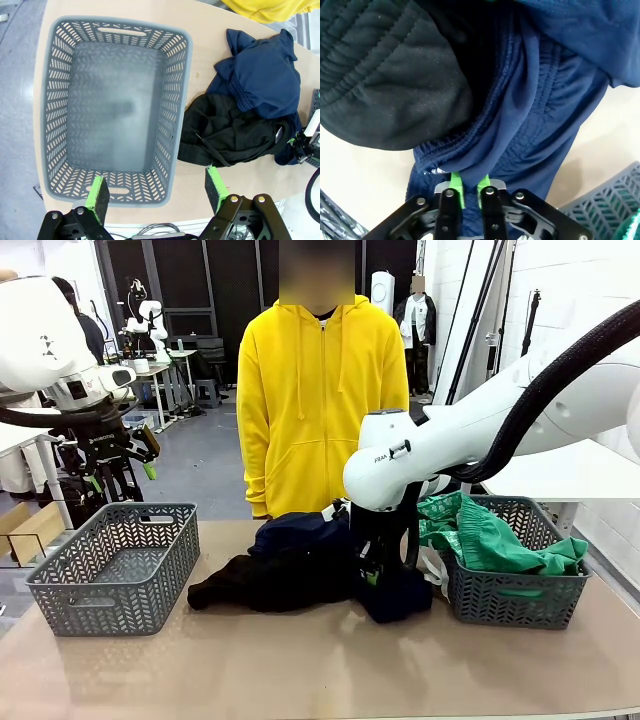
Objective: Sort the tops and bottoms.
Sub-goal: Lift clothes from the center of the table with your right hand.
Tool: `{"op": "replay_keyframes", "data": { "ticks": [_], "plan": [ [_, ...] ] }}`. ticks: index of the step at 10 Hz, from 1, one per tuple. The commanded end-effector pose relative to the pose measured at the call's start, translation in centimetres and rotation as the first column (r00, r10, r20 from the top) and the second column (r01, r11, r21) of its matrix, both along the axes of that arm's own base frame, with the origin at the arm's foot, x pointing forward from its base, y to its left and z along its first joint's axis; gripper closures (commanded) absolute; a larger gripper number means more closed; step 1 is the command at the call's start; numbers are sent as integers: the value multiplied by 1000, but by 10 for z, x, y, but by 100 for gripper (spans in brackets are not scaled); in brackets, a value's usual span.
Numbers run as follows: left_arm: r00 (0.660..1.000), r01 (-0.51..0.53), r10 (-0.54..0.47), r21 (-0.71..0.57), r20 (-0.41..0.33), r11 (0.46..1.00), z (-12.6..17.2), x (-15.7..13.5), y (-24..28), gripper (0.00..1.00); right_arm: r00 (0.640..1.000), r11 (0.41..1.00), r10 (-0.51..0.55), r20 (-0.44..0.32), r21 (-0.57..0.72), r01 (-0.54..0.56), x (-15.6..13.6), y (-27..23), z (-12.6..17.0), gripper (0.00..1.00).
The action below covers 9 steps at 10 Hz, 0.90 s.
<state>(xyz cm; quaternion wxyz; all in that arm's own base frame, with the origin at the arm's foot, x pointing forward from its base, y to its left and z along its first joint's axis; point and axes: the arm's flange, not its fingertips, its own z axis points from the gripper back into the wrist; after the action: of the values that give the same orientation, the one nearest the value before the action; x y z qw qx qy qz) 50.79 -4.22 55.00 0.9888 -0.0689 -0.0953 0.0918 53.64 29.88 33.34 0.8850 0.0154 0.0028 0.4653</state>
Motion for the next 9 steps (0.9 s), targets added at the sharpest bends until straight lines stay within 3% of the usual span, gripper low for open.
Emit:
{"op": "replay_keyframes", "data": {
  "ticks": [1,3,5,9],
  "plan": [
    [1000,-21,21,10,7,1000,1,-1,0,0,1000,1000,2,17,2,-2,-7,-2,-1,100],
    [1000,-21,21,10,7,1000,1,-1,0,0,1000,999,26,9,26,-26,-8,-4,9,100],
    [1000,-21,21,10,7,1000,1,-1,0,0,998,996,61,25,56,-62,-12,-12,43,100],
    [1000,-21,21,10,7,1000,1,-1,0,0,971,995,96,219,-2,-98,-17,-12,161,100]
  ]
}}
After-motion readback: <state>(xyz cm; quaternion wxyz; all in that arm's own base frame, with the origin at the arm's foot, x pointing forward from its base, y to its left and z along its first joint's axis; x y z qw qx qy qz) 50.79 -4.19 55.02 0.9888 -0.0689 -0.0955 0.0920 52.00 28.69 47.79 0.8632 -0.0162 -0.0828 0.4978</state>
